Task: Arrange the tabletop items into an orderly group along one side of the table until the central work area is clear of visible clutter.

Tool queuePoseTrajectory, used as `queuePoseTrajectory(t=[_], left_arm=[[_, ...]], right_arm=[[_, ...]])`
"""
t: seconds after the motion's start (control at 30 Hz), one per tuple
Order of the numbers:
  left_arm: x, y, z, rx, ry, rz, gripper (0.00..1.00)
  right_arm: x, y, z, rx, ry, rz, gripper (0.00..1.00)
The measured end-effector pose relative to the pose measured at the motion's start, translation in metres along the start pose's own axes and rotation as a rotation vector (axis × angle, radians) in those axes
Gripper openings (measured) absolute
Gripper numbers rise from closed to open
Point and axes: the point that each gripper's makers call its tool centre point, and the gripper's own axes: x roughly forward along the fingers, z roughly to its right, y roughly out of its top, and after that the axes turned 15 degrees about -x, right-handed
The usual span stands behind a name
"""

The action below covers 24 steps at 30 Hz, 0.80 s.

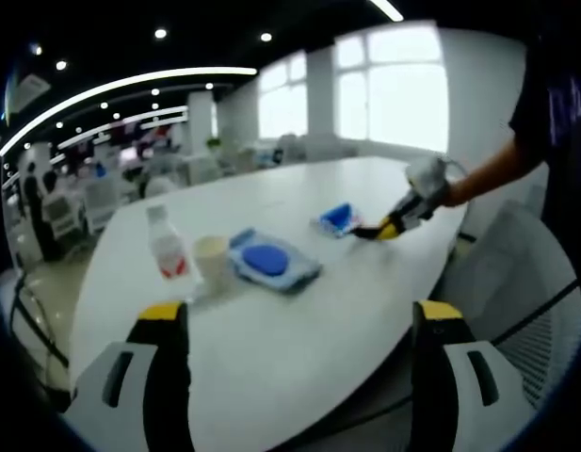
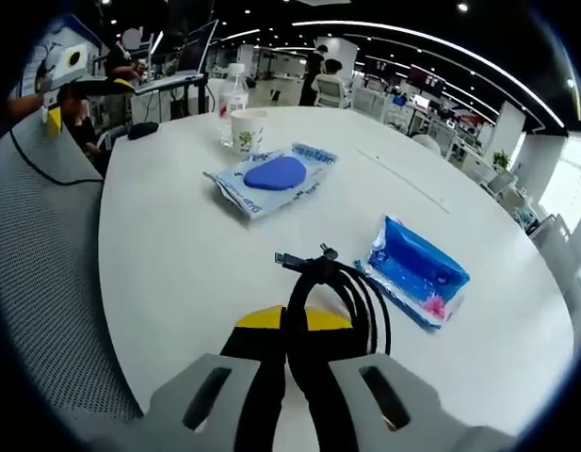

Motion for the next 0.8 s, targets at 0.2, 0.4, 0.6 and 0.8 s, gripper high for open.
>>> queuePoseTrajectory(t=[0.2, 0.4, 0.6, 0.8], left_arm=[[0.000, -0.001, 0.000, 0.005, -0.001, -0.007, 0.95], [0.000, -0.002, 0.000, 0.005, 0.000, -0.010, 0.95], [0.000, -0.001, 0.002, 0.014, -0.004, -0.006, 0.96], [0.000, 0.000, 0.003, 0.017, -0.013, -0.002, 0.94]], right_arm=[[0.001, -0.010, -0.003, -0.021, 0.005, -0.028, 0.04], [0.007, -0.013, -0.008, -0.027, 0.021, -0.040, 0.05], [0.012, -0.015, -0.014, -0.037, 0.039, -0.066, 0.06], [0.011, -0.013, -0.017, -0.017, 0.043, -0.063, 0.08]])
